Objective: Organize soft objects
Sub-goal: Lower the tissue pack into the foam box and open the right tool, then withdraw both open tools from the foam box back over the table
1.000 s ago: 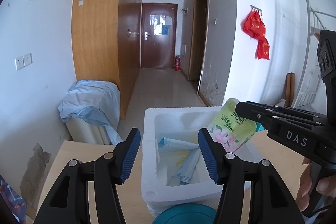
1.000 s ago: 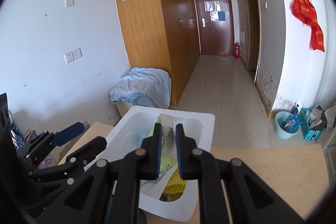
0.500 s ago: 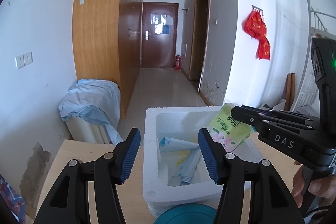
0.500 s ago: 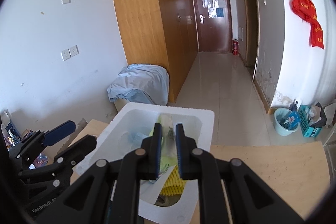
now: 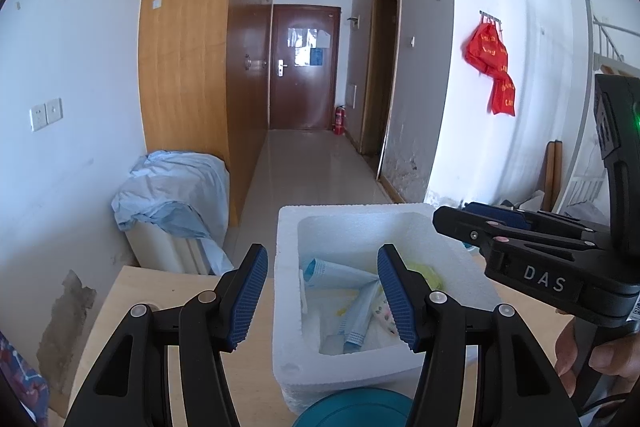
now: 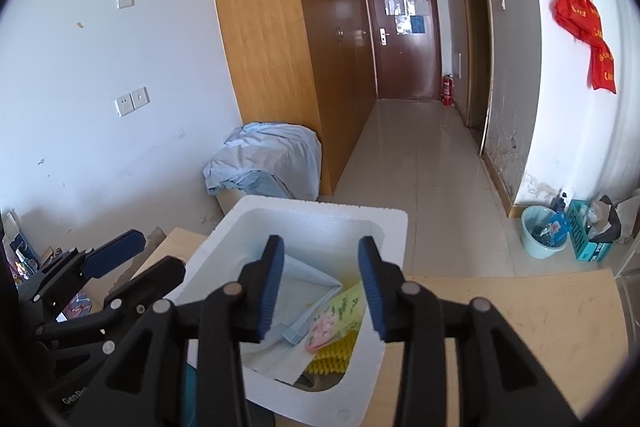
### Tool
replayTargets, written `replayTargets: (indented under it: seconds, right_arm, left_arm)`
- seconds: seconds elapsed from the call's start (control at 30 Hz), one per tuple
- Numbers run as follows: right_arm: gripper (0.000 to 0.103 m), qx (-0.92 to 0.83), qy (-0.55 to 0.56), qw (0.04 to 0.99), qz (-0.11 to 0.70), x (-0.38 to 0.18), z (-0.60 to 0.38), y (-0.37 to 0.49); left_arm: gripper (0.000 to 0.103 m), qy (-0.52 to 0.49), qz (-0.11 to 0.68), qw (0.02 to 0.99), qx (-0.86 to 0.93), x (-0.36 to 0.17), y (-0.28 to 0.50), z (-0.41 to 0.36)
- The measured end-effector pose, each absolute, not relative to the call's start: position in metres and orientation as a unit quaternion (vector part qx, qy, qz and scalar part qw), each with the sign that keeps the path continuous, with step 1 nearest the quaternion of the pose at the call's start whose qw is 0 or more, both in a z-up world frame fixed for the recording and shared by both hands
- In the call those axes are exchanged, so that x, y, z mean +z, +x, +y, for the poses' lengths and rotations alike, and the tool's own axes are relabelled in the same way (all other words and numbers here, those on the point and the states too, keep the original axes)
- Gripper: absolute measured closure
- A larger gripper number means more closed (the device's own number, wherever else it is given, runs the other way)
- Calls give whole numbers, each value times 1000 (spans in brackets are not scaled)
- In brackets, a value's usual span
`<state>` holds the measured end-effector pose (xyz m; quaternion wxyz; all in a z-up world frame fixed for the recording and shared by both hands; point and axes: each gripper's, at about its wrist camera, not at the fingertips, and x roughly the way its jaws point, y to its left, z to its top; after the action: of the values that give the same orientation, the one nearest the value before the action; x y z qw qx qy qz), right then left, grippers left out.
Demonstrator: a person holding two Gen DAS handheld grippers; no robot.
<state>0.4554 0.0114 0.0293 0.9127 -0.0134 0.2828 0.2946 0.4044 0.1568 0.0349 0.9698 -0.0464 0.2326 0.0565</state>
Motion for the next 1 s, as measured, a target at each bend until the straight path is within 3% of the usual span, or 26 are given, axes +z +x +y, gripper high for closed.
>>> replayTargets:
  seconds: [0.8,1.0]
  right_arm:
    - [60,295,-12,913,283,33,-5,430]
    - [50,283,-15,915,287,30,-20,404]
  left_arm:
    - [44,-59,227,971,55,44,370,151]
    - [44,-51,233,969,57,42,342,141]
